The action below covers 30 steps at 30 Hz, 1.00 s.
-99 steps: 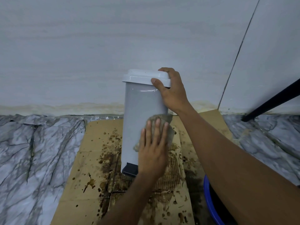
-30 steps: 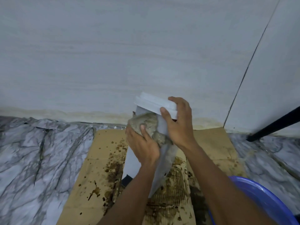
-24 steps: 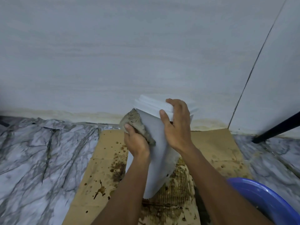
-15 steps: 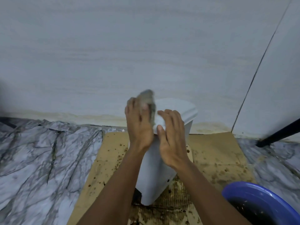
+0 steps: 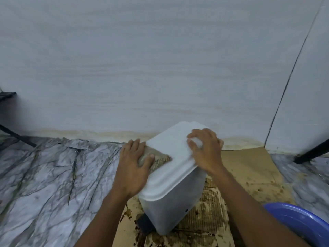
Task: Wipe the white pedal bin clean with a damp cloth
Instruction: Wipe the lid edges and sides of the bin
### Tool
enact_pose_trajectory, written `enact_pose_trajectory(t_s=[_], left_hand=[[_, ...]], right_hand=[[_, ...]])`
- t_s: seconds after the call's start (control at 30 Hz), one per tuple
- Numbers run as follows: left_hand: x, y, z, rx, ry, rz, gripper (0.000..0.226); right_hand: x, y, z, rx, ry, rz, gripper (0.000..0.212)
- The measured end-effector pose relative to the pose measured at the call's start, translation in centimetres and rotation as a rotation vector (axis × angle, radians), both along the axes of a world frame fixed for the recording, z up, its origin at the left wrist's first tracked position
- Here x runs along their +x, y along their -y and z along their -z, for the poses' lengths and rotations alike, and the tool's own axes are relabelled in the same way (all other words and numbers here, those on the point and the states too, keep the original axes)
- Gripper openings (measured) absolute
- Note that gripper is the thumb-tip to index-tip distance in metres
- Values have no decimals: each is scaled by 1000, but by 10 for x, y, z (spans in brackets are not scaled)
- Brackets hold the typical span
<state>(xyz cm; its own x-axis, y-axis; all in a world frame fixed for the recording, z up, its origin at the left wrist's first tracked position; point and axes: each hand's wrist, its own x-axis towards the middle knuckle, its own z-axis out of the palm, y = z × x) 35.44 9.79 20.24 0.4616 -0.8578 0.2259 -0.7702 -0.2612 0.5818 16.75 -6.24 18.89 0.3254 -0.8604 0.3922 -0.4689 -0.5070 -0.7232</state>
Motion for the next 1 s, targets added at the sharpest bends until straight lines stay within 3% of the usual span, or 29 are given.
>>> enact_pose_trajectory(t_s=[0.1,0.2,0.33,0.57,0.73,0.83,1.0], left_hand=[[2,-21,12,-19,-93,-63,81],[-5,-23,13,-43,-91,-70,78],[-4,-9,8,11,-39,-20,76],[-10,54,-10,343,217,-7,66],[-75,86,-12,326,324,97,68],[-100,95,-14,325,365,198,69],[-111,54,-11,217,427,393,64]], right_hand=[[-9,26,-8,224,-51,154,41],[-8,35,-19,560,196,113,62],[-24,42,-28,752,410,161,67],[-50,8,-16,719,639,388,63],[-58,-1,-11,704,613,406,61],[-65,3,-8,636,479,344,70],[-67,6,-12,585,427,301,63]])
